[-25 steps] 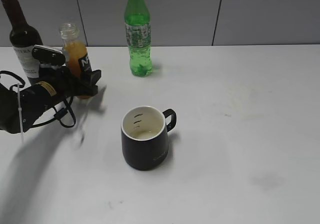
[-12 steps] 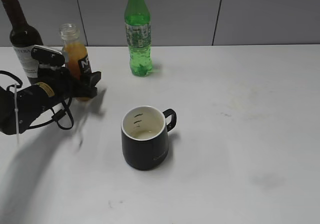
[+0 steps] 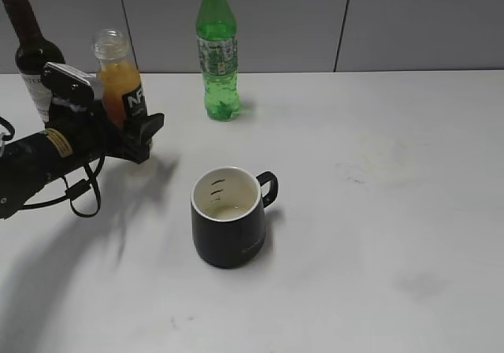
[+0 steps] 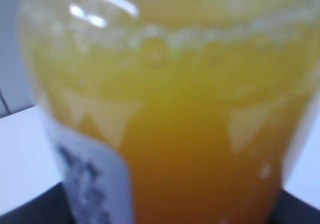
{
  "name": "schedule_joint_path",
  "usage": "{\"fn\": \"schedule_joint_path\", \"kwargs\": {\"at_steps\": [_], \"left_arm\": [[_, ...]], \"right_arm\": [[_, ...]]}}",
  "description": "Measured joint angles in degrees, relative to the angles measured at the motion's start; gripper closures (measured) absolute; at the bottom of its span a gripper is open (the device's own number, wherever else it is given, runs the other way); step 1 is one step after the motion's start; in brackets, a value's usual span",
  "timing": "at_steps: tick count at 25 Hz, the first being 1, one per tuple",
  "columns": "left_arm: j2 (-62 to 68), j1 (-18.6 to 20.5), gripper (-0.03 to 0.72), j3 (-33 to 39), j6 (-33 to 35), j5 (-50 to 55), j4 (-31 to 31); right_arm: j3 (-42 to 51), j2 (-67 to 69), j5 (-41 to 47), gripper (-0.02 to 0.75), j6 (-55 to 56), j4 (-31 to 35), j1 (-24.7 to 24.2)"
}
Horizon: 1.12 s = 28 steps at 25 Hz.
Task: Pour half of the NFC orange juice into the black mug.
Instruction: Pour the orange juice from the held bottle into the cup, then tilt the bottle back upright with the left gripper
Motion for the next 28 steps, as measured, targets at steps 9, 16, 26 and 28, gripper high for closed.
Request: {"fn": "schedule_joint_path", "kwargs": {"at_steps": [9, 16, 26, 28], "left_arm": [[-0.62, -2.67, 0.220, 2.41, 0.77, -2.74, 7.31], [-0.62, -4.92, 0.220, 2.45, 3.13, -2.74, 7.38], [-0.62, -5.73, 0.220, 1.34, 5.27, -1.92, 7.25], [-0.62, -5.73, 0.220, 1.34, 7.11, -1.87, 7.25]], "right_arm": [[0.00, 0.00, 0.00, 0.149, 0.00, 0.00, 0.00], [0.00, 0.00, 0.00, 0.149, 0.00, 0.00, 0.00], [0.00, 0.00, 0.00, 0.149, 0.00, 0.05, 0.00], [0.00, 0.00, 0.00, 0.149, 0.00, 0.05, 0.00]]}}
